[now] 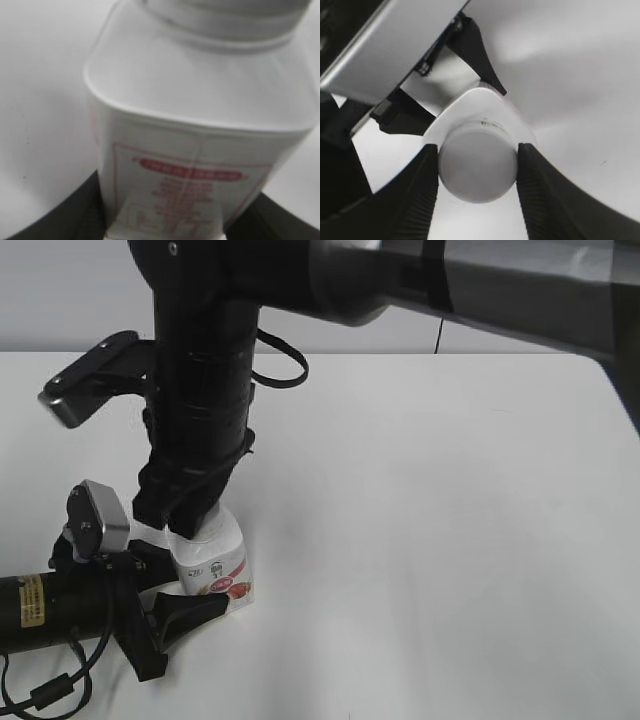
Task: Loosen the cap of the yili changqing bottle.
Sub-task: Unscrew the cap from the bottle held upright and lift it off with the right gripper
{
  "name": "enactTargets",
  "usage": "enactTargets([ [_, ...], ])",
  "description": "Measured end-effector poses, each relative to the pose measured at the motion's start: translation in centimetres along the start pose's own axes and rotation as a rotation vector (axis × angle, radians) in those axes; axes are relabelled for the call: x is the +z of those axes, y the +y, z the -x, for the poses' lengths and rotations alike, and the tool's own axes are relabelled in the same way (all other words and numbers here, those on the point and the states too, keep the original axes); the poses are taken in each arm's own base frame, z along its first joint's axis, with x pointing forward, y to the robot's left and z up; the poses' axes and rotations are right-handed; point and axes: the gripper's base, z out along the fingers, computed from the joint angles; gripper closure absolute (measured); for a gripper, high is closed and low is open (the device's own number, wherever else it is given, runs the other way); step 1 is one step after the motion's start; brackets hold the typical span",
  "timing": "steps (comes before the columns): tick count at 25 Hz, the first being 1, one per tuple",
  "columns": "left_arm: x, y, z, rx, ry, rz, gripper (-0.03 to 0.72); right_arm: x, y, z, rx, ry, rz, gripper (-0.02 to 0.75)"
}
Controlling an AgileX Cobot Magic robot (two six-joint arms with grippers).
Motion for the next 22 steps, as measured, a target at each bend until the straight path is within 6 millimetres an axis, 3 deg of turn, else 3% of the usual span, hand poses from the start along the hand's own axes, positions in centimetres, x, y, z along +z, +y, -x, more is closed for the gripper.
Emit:
enactTargets([
  [4, 0.0, 0.0, 0.0, 0.0, 0.0, 0.0, 0.285, -0.07, 0.0, 0.05, -0.317, -0.003, -0.001, 0.355],
  [8, 0.0, 0.0, 0.0, 0.0, 0.0, 0.0, 0.285, -0.09, 0.01, 0.06, -0.49, -0.004, 0.0, 0.356],
  [22, 0.0, 0.0, 0.0, 0.0, 0.0, 0.0, 0.285, -0.28, 0.05, 0.09, -0.535, -0.011, 0.002, 0.358],
])
